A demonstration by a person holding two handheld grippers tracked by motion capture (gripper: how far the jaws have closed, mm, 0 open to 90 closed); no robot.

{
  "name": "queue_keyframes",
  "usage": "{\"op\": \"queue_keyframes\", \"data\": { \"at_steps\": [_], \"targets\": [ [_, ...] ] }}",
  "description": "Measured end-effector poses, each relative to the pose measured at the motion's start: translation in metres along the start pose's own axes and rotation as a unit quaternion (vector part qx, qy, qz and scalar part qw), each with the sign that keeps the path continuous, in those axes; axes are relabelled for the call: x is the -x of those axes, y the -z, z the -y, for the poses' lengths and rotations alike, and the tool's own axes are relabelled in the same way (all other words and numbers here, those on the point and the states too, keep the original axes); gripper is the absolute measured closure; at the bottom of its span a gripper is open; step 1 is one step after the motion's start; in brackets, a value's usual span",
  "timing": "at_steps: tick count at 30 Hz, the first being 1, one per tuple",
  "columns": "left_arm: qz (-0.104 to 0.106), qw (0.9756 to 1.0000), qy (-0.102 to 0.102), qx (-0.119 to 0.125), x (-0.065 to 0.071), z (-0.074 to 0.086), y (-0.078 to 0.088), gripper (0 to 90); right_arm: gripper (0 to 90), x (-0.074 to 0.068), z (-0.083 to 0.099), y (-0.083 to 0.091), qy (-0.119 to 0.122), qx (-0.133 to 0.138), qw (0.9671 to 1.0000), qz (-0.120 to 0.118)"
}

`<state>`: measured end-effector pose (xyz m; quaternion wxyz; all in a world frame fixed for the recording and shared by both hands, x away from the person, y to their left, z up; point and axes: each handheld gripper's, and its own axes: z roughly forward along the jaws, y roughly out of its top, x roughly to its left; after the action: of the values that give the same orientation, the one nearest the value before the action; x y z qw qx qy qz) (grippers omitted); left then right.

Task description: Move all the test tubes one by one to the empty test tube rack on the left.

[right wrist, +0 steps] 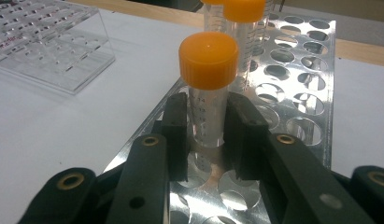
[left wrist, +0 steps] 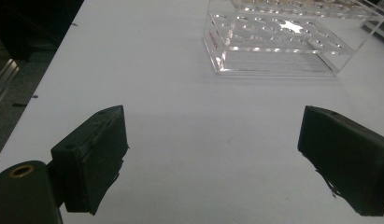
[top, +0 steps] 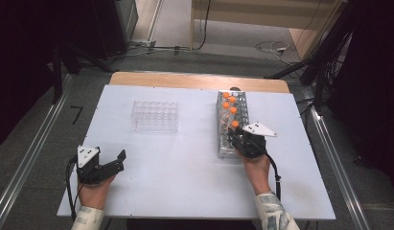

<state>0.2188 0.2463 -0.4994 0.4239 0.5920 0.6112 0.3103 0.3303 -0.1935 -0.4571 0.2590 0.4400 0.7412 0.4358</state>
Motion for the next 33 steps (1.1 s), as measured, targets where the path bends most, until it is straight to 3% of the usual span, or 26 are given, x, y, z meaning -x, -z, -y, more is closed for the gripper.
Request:
{"op": "queue_keyframes", "data": {
  "at_steps": [11,15,22,33],
  "targets": [
    [-0.001,0.9999,-0.009,0.007,0.005,-0.003,0.001,8.6,71.5,0.002,-0.009,0.007,0.002,0.012,0.9999,0.002],
    [-0.018,0.9997,-0.016,0.005,0.008,-0.002,0.0,8.6,71.6,0.002,-0.015,0.012,0.004,0.017,0.9998,0.003],
    [-0.009,0.9999,-0.008,-0.002,0.009,-0.005,-0.002,8.7,71.8,0.003,-0.025,0.022,0.007,0.03,0.9995,0.003],
    [0.007,0.9998,-0.019,-0.004,0.017,-0.01,-0.007,9.3,72.1,-0.002,-0.04,0.042,0.008,0.055,0.9984,-0.012]
  ]
}}
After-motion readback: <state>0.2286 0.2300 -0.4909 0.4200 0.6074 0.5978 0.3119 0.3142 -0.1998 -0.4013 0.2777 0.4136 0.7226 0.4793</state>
